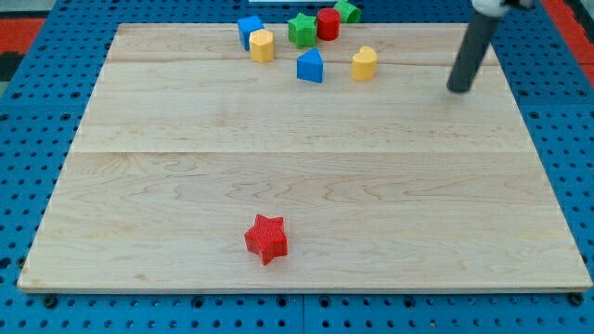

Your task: Move the red circle to the top of the green star

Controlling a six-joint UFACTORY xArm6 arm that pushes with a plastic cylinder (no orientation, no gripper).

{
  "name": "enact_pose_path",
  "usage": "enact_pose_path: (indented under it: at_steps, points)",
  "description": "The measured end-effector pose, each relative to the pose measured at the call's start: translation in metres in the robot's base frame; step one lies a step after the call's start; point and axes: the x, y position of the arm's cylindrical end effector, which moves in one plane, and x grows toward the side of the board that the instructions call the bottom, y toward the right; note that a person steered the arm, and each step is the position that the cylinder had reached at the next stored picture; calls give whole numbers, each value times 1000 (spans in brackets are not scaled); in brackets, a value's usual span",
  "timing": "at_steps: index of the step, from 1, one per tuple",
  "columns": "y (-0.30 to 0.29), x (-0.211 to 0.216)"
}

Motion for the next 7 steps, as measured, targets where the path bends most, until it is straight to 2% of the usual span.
enact_pose_path:
  at_steps: [1, 2, 4, 5, 7]
  points:
    - [-3, -102]
    - [-3, -102]
    - [-132, -101]
    - [-146, -100]
    - [-214, -100]
